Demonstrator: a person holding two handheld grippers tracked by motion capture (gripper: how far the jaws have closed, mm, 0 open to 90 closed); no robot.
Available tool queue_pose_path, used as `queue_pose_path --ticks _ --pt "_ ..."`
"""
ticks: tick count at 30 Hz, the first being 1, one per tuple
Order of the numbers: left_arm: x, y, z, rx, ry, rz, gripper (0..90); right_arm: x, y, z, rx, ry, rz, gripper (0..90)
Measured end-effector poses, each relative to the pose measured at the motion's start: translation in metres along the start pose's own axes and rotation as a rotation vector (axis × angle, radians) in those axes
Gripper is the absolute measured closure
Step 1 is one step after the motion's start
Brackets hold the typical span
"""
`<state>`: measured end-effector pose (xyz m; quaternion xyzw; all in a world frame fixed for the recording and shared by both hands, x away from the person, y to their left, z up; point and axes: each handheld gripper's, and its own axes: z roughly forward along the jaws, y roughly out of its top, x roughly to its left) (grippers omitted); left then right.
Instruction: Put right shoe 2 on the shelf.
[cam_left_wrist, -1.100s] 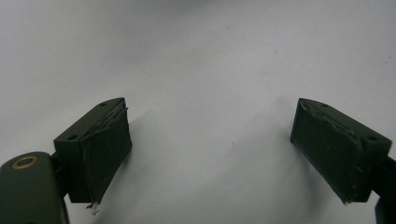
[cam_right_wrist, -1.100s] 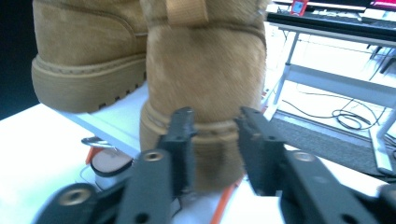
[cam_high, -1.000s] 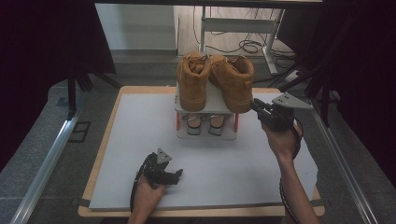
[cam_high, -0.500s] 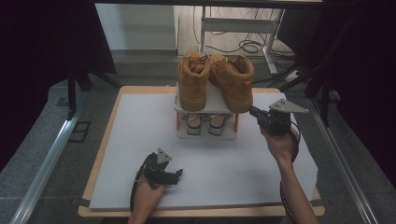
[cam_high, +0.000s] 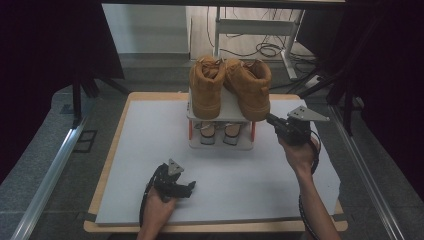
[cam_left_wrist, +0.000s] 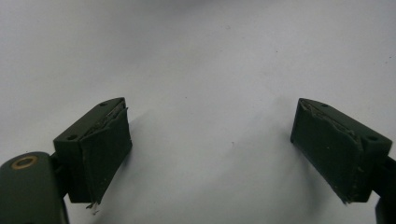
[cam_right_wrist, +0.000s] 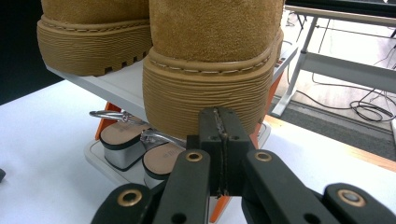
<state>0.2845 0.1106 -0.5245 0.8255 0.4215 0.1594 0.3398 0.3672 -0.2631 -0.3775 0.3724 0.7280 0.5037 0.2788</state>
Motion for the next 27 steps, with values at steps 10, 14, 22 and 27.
queue_pose_path --ticks 10,14,22,27 --pt "0.0 0.0 0.0 0.002 0.0 0.003 11.7 0.013 0.004 0.013 0.01 0.029 -0.031 90.0" --pt "0.0 0.0 0.0 0.004 0.0 0.003 11.7 0.019 0.006 0.019 0.012 0.047 -0.04 90.0" --pt "0.0 0.0 0.0 0.003 0.0 0.004 11.7 0.029 0.009 0.03 0.015 0.064 -0.051 90.0" --pt "0.0 0.0 0.0 0.004 0.0 0.002 11.7 0.032 0.01 0.035 0.015 0.069 -0.053 90.0"
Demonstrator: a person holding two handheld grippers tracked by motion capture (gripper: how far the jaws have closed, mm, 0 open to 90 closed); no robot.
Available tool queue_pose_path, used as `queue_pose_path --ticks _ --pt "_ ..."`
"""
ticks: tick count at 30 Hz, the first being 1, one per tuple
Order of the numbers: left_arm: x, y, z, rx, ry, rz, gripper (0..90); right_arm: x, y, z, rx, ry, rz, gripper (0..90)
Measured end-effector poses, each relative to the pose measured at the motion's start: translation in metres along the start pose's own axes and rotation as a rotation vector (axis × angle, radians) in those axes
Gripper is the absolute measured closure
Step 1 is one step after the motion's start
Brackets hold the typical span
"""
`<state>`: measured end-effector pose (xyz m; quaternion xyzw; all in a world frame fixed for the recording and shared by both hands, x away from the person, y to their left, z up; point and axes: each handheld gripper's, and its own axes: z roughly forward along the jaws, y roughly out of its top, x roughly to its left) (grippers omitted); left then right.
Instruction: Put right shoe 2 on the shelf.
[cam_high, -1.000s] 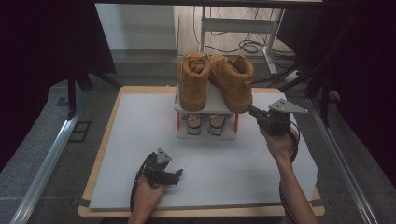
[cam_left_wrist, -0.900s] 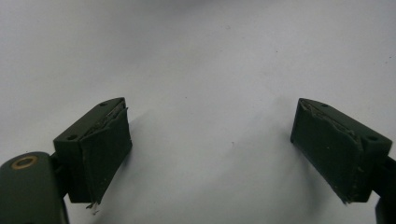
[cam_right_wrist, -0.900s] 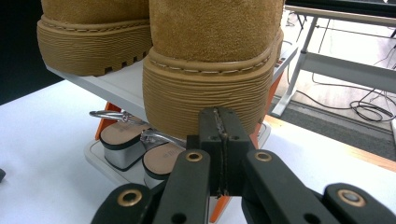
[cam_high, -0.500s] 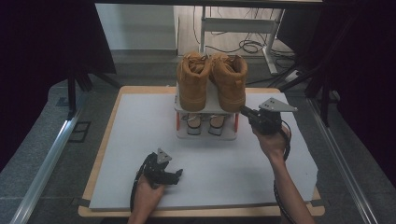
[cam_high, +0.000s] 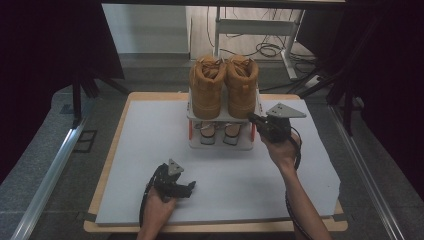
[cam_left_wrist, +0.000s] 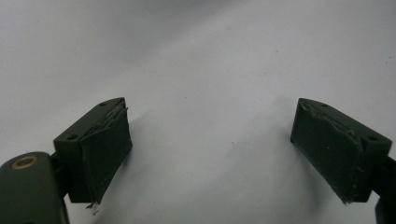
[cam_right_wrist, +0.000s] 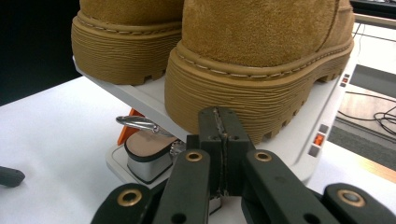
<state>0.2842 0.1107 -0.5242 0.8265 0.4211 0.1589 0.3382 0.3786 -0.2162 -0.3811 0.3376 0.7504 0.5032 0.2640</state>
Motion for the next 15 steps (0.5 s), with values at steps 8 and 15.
queue_pose_path --ticks 8,15 --pt "0.0 0.0 -0.0001 0.0 0.001 0.001 11.7 0.0056 0.0023 0.0088 0.0 0.009 0.003 90.0" --pt "-0.0001 -0.0001 -0.0001 0.0 0.001 0.0 11.8 0.0056 0.0024 0.0091 0.002 0.012 0.009 90.0"
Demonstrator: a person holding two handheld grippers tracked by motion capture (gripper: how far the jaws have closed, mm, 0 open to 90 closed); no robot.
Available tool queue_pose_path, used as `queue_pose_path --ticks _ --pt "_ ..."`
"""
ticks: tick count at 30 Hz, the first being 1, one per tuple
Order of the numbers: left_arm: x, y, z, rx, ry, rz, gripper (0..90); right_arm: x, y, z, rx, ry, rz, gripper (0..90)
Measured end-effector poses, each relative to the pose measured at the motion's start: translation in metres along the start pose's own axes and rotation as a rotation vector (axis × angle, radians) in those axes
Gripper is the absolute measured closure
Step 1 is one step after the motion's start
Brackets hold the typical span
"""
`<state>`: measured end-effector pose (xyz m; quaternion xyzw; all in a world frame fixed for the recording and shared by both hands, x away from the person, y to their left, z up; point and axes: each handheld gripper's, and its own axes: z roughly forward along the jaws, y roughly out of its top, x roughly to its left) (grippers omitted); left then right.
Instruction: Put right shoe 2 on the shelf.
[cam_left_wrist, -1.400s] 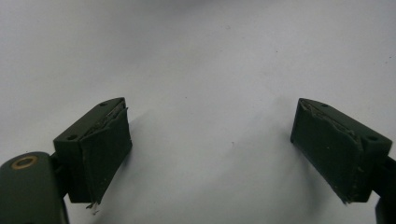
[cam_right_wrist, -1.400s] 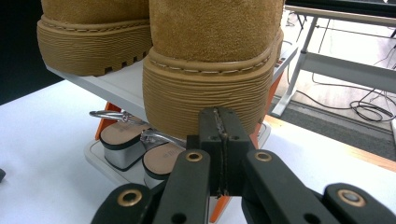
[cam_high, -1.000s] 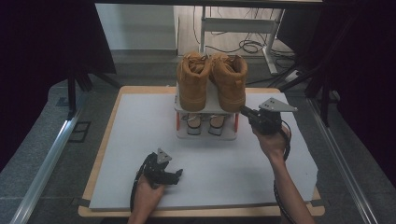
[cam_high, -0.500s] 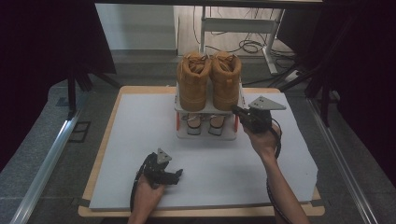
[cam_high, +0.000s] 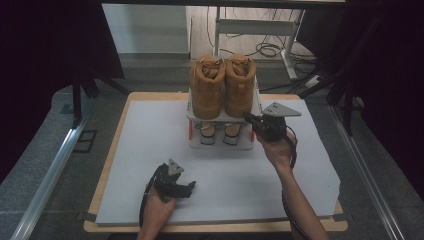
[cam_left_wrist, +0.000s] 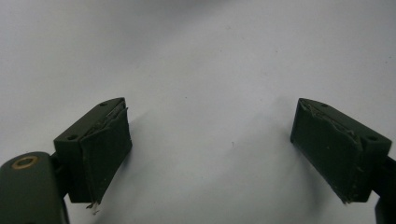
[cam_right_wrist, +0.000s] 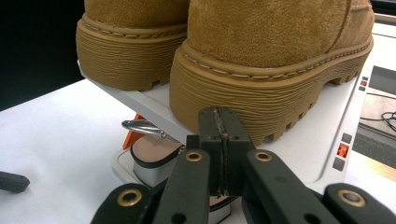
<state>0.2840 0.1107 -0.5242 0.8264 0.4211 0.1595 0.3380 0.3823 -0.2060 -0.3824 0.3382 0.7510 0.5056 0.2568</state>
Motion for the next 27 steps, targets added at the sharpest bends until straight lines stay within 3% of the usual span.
queue_pose_path --ticks 15,27 --pt "0.0 0.0 0.0 -0.002 -0.001 -0.001 11.8 0.001 -0.002 -0.008 0.004 -0.006 -0.006 79.7" --pt "0.0 0.0 0.0 -0.005 0.0 -0.002 11.8 0.002 -0.004 -0.019 0.005 -0.023 -0.018 65.4"
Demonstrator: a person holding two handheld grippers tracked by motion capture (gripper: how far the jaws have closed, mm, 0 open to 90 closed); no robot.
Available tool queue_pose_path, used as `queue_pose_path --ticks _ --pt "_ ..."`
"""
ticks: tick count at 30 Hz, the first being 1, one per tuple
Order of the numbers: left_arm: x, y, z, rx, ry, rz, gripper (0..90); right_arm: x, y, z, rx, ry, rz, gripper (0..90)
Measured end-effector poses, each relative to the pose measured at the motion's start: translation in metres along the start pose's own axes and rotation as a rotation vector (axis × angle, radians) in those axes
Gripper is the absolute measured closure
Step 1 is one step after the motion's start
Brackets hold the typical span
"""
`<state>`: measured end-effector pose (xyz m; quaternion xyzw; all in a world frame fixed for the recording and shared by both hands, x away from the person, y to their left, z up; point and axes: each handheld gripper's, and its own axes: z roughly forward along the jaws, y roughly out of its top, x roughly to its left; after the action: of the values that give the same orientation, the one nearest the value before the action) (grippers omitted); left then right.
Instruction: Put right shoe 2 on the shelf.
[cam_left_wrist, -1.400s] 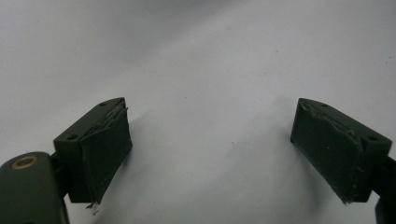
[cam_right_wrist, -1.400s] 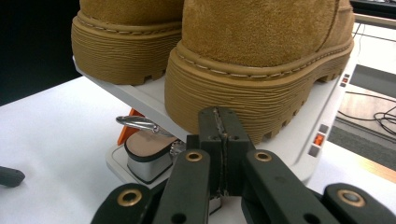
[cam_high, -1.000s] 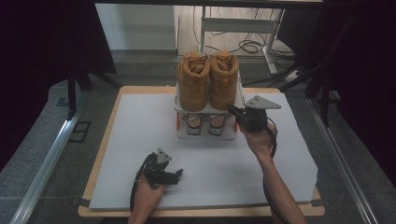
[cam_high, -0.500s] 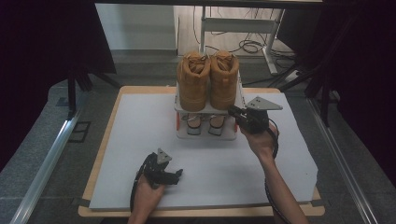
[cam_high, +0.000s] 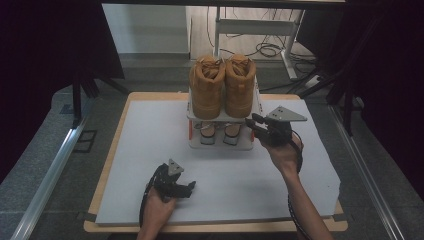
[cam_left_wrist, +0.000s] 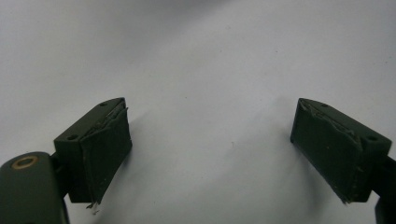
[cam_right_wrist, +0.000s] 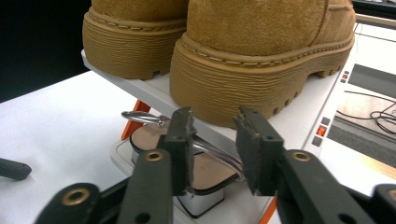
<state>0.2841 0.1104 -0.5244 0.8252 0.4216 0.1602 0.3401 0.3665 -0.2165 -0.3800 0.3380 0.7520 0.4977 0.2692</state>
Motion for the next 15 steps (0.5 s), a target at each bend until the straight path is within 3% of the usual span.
queue_pose_path --ticks 15 --pt "0.0001 0.0 -0.0001 0.001 0.0 0.0 11.8 -0.0001 -0.0026 -0.0101 0.0 -0.007 -0.014 39.5"
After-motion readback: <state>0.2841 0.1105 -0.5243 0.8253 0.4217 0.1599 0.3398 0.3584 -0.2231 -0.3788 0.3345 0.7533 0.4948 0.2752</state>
